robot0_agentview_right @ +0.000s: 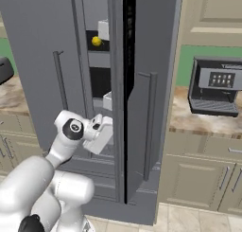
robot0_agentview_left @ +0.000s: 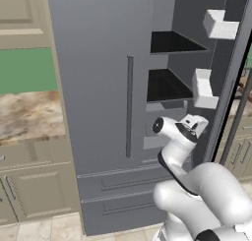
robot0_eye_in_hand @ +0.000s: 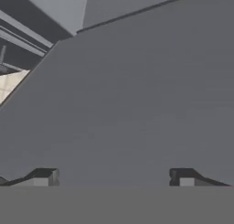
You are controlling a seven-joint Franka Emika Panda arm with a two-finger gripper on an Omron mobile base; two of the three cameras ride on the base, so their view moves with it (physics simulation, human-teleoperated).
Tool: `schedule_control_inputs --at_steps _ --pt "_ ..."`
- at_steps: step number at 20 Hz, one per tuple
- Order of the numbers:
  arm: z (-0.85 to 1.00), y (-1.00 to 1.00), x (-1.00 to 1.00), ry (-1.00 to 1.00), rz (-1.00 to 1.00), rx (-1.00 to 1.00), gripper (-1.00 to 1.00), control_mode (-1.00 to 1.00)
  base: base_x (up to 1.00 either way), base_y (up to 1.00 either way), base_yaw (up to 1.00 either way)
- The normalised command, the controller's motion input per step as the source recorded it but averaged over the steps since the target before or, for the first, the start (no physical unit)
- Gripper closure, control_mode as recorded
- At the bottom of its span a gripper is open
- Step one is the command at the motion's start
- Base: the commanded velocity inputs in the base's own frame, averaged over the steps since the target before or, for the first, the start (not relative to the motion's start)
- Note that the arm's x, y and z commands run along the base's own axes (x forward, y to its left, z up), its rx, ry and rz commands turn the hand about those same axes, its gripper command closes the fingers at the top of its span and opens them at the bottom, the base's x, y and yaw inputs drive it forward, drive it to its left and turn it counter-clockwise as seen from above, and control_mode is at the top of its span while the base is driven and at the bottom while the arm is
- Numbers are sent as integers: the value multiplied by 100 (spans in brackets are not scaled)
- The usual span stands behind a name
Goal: Retrieve a lemon from the fridge and place it on the cutting board with the fish.
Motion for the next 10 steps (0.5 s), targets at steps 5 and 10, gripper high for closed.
schedule_control_inputs --at_steps 5,10 --pt "-15 -61 -21 9 0 0 -100 -100 0 0 0" --pt "-54 -82 -18 9 -1 -5 -100 -100 0 0 0"
